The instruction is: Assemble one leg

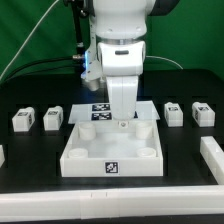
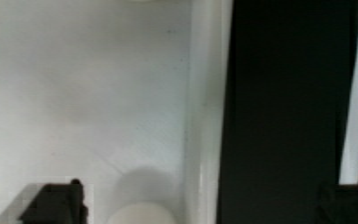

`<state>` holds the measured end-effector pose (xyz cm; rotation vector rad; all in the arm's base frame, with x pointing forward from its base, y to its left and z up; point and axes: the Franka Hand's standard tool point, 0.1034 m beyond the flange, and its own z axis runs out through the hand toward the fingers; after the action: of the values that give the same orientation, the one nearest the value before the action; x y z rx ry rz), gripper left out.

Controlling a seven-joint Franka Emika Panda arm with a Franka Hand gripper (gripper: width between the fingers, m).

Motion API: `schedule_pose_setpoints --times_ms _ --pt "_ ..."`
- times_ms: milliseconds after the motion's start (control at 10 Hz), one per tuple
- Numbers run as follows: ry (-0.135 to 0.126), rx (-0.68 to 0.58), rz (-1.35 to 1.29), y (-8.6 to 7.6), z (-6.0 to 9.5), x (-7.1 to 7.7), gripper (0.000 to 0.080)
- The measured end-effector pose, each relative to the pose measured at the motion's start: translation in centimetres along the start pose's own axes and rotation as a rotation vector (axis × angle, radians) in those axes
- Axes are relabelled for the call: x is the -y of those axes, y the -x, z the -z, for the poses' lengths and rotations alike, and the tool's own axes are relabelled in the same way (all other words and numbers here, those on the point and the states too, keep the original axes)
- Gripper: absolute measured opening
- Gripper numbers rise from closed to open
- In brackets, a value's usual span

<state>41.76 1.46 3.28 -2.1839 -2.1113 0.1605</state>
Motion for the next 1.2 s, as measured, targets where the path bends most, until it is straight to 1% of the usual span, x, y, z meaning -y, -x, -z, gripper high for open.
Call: schedule_pose_setpoints --times_ms 200,400,600,700,800,900,1000,1100,1200 --pt "-0.021 -0.002 -0.002 0.0 -1.0 0.4 0.065" --pt "-0.028 -0.002 -0.007 0.3 -1.3 0.5 0.065" --pt "-0.043 -0.002 -0.013 0.5 -1.8 0.6 0.0638" --pt "-0.045 -0.002 -0.013 0.5 -1.9 0.6 0.0638" --pt "-0.045 -0.002 -0.013 0.5 -1.9 0.6 0.0468" --pt "-0.047 -0.002 -0.014 0.5 -2.0 0.6 0.0274" --pt "-0.046 -0.002 -0.014 0.5 -2.0 0.6 0.0274" --pt "-0.046 -0.002 -0.014 0.5 -2.0 0.6 0.0136" --pt "-0.037 -0.003 -0.014 0.5 -1.8 0.4 0.0069"
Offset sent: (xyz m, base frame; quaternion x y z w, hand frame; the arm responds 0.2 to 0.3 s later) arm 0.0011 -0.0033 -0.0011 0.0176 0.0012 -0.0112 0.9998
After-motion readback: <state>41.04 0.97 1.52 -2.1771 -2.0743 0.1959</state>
